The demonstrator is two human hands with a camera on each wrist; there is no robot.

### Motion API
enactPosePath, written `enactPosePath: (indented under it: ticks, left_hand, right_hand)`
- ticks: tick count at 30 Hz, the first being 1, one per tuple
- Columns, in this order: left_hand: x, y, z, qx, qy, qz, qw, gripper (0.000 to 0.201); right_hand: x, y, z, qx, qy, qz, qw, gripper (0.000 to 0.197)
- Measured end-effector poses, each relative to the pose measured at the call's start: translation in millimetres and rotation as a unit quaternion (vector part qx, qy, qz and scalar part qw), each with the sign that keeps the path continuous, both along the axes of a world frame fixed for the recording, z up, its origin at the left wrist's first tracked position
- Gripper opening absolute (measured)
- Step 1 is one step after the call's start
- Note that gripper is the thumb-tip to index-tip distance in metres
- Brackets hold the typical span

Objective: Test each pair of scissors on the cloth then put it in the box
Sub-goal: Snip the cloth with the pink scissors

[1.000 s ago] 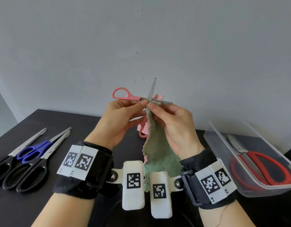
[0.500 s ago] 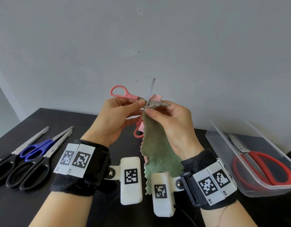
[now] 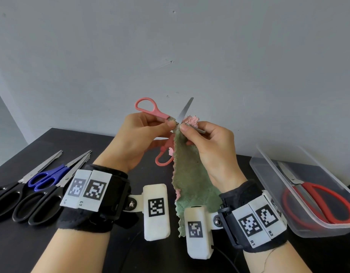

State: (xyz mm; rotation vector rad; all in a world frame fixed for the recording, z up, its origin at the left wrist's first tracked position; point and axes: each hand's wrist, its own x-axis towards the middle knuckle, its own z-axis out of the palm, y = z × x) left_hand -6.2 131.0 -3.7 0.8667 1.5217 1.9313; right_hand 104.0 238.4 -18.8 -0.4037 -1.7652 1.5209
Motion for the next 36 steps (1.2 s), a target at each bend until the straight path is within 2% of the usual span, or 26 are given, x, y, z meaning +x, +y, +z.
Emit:
enactPosePath:
  ticks: [21,29,36]
  left_hand:
    - [-9,-9,3,-0.003,-0.016,0.041,0.999,0.006]
    - [-19,-18,2,-0.018,0.009,0.084,0.996,0.005]
    - [-11,-18,4,-0.081,0.047,0.001,0.996,0.004]
  right_hand:
    - [10,13,12,0.043,-0.057,0.003,0.997,0.007]
    - [18,26,15,0.056,-0.058,-0.018,0.997,0.008]
    - [17,21,14,0.078,-0.091,0.036,0.992,0.006]
